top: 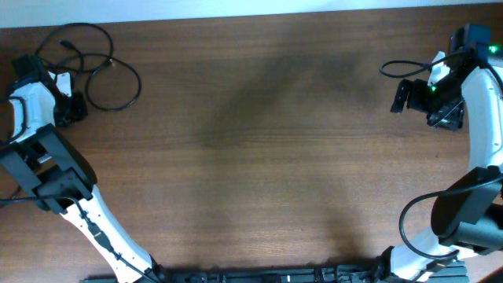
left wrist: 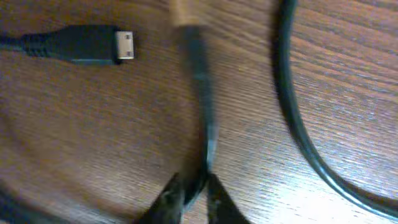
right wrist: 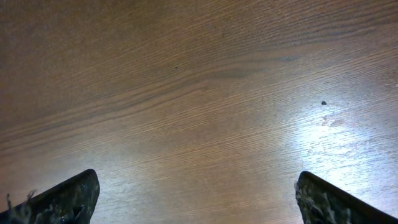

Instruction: Untangle cables

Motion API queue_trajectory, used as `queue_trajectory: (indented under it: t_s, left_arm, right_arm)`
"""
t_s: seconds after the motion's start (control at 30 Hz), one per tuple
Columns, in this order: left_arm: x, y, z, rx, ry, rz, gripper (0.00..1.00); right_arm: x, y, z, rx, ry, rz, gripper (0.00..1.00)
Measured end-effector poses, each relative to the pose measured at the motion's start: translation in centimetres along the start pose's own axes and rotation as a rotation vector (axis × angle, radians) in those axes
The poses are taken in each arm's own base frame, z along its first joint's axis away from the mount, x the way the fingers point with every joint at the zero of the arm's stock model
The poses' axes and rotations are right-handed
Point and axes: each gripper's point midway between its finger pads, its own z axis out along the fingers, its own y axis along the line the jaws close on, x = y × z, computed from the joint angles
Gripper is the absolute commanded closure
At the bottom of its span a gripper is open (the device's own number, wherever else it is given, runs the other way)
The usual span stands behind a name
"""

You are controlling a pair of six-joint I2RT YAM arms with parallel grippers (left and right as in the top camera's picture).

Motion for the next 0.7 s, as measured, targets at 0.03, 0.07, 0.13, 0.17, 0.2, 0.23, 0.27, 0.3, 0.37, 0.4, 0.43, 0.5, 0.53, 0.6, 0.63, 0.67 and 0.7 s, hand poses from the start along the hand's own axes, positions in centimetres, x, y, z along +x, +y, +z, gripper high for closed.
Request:
queue_trajectory:
  t_s: [0.03,0.07,0.13,0.17,0.2,0.23,0.27,0.3,0.37,0.4,0.43,0.5,0.53,0.6,0.63,0.67,0.7]
  left_arm:
    - [0.0,-0.1,0.0,0.006,0.0,0.0,1.0]
    - [0.0,-0.1,0.0,0.007,0.001,-0.007,1.0]
    - [0.4,-0.3,-0.2,0.013,0.022,-0.083,1.0]
    - [0.4,-0.3,-0.4,0.014,0.02,-0.094,1.0]
    - [0.1,-0.3,-1.2,0.015,0.007,-0.109,1.0]
    - [-1.0,-0.1,-3.8,0.01,-0.045,-0.117,1.0]
    - [-1.9,-0.3,-5.8,0.028,-0.092,-0.118,1.0]
    - [-3.7,-1.0,-10.3,0.075,-0.201,-0.112,1.0]
    - [-5.5,-2.1,-16.7,0.146,-0.34,-0.165,1.0]
    - [-5.8,-2.3,-19.0,0.168,-0.38,-0.216,1.0]
    - [-6.0,-2.4,-20.6,0.182,-0.406,-0.265,1.0]
    - [-6.1,-2.6,-25.0,0.207,-0.483,-0.333,1.0]
    - [-5.7,-2.7,-26.5,0.214,-0.499,-0.343,1.0]
    - [-3.2,-3.3,-29.9,0.23,-0.481,-0.415,1.0]
    - [-2.2,-3.5,-31.1,0.238,-0.472,-0.472,1.0]
    - [-0.9,-3.6,-31.2,0.236,-0.424,-0.532,1.0]
    - [0.1,-3.4,-30.8,0.223,-0.381,-0.585,1.0]
  right_arm:
    - [0.0,0.0,0.0,0.0,0.0,-0.001,0.02]
    - [0.0,0.0,0.0,0.0,0.0,0.0,0.02]
    - [0.0,0.0,0.0,0.0,0.0,0.0,0.02]
    - [0.0,0.0,0.0,0.0,0.0,0.0,0.02]
    - [0.0,0.0,0.0,0.0,0.0,0.0,0.01]
    - [0.0,0.0,0.0,0.0,0.0,0.0,0.02]
    - [0.0,0.0,0.0,0.0,0.0,0.0,0.02]
    - [0.0,0.0,0.0,0.0,0.0,0.0,0.02]
    - [0.0,0.0,0.0,0.0,0.0,0.0,0.02]
    - [0.0,0.0,0.0,0.0,0.0,-0.001,0.02]
    - [0.0,0.0,0.0,0.0,0.0,0.0,0.02]
    - [0.0,0.0,0.0,0.0,0.0,0.0,0.02]
    - [0.0,0.0,0.0,0.0,0.0,0.0,0.02]
    - [0.0,0.0,0.0,0.0,0.0,0.0,0.02]
    - [0.0,0.0,0.0,0.0,0.0,0.0,0.02]
    - [0.0,0.0,0.0,0.0,0.001,0.0,0.02]
    - [0.0,0.0,0.0,0.0,-0.001,0.0,0.02]
